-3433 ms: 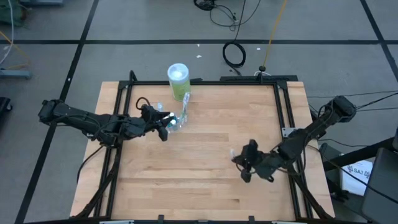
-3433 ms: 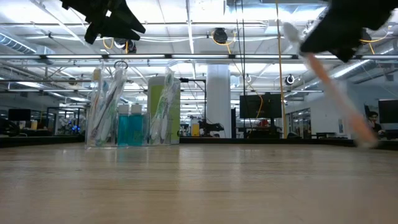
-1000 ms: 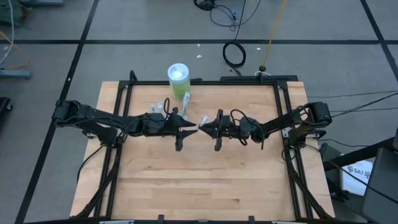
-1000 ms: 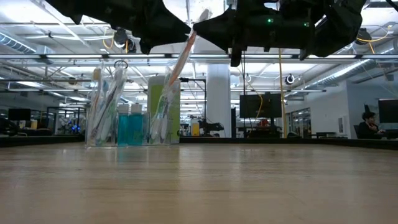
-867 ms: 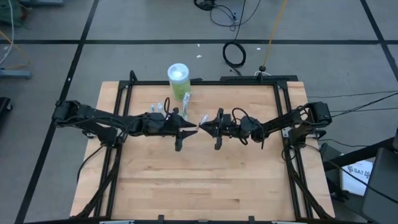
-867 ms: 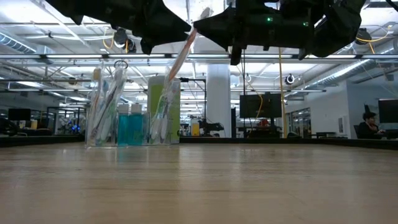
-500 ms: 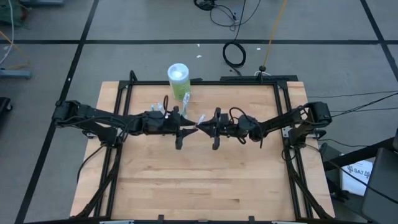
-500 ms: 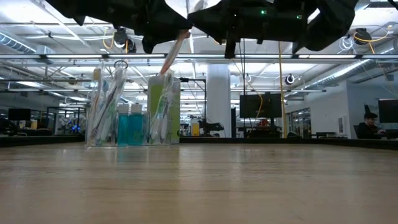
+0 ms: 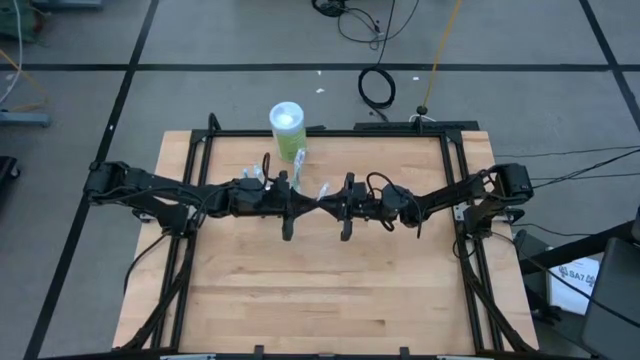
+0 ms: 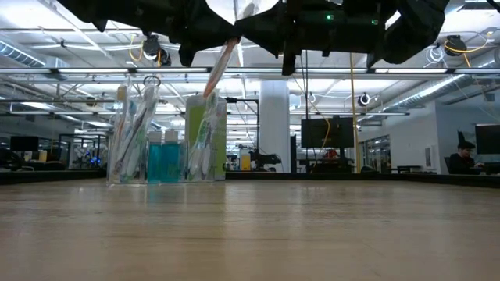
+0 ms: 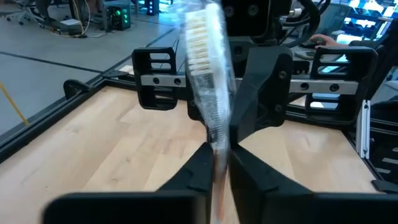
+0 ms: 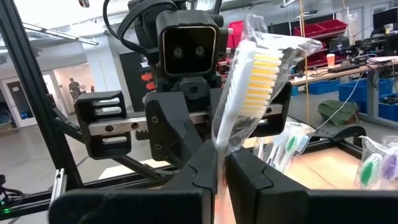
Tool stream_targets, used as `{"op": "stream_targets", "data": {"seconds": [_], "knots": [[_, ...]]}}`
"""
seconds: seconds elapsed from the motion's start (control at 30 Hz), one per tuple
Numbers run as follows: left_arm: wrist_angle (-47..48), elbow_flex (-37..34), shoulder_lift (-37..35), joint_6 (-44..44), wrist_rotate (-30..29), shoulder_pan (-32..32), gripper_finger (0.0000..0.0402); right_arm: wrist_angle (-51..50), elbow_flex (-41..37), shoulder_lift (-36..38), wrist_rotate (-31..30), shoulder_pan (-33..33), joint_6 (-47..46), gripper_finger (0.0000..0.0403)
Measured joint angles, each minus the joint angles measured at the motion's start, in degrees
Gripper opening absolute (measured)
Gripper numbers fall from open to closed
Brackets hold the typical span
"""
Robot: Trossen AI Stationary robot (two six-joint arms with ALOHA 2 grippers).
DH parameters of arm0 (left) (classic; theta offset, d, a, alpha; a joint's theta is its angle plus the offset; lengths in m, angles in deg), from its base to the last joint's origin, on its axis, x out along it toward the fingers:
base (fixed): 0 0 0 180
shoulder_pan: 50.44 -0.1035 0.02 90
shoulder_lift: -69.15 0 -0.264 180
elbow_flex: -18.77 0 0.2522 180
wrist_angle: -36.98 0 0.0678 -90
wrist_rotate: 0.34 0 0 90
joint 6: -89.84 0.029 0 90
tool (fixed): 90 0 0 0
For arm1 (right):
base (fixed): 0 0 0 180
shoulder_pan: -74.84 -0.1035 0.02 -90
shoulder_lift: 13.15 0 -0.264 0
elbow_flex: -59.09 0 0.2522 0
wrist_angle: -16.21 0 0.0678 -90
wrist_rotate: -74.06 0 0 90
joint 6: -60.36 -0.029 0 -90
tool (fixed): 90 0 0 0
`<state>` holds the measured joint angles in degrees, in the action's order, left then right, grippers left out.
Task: Pick & Place toothbrushing station
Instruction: Put the orange toothbrush into the transparent organizer
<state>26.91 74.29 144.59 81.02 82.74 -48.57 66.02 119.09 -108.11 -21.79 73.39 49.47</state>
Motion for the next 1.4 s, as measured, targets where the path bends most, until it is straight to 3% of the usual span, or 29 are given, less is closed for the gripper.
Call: {"op": "stream_targets", "data": {"seconds": [0.1, 0.27, 0.53, 0.67, 0.8, 0.93, 1.17, 1.4], "knots": [[0.00, 0.00, 0.00, -0.40, 0.07, 0.02, 0.0014, -0.02, 0.00, 0.00, 0.02, 0.00, -0.12, 0.0013], [0.00, 0.00, 0.00, -2.39, 0.10, 0.02, 0.0041, -0.06, 0.00, 0.00, 0.03, 0.01, 1.51, 0.0024], [0.06, 0.00, 0.00, -2.73, -0.52, 0.02, 0.0010, -1.67, -0.01, 1.21, -0.07, 0.15, 2.97, 0.0101], [3.04, -0.04, -1.40, -2.91, -2.96, 0.11, 0.0024, -7.49, -0.55, 4.15, -0.13, 0.26, 4.88, 0.0138], [7.13, -0.04, -4.37, -2.94, -10.75, 0.65, 0.0028, -18.81, -0.46, 9.00, -4.56, 0.33, 7.84, 0.0162], [7.52, -0.04, -6.71, -1.87, -23.72, 2.59, 0.0015, -27.49, -0.50, 12.18, -11.35, 0.35, 10.29, 0.0175], [6.61, -0.02, -5.45, -2.80, -47.88, 4.54, 0.0016, -30.74, -0.52, 12.96, -13.60, 0.35, 10.31, 0.0175], [4.93, -0.02, 1.45, -8.39, -57.03, 3.74, 0.0020, -30.86, -0.52, 12.96, -13.62, 0.35, 12.54, 0.0178]]}}
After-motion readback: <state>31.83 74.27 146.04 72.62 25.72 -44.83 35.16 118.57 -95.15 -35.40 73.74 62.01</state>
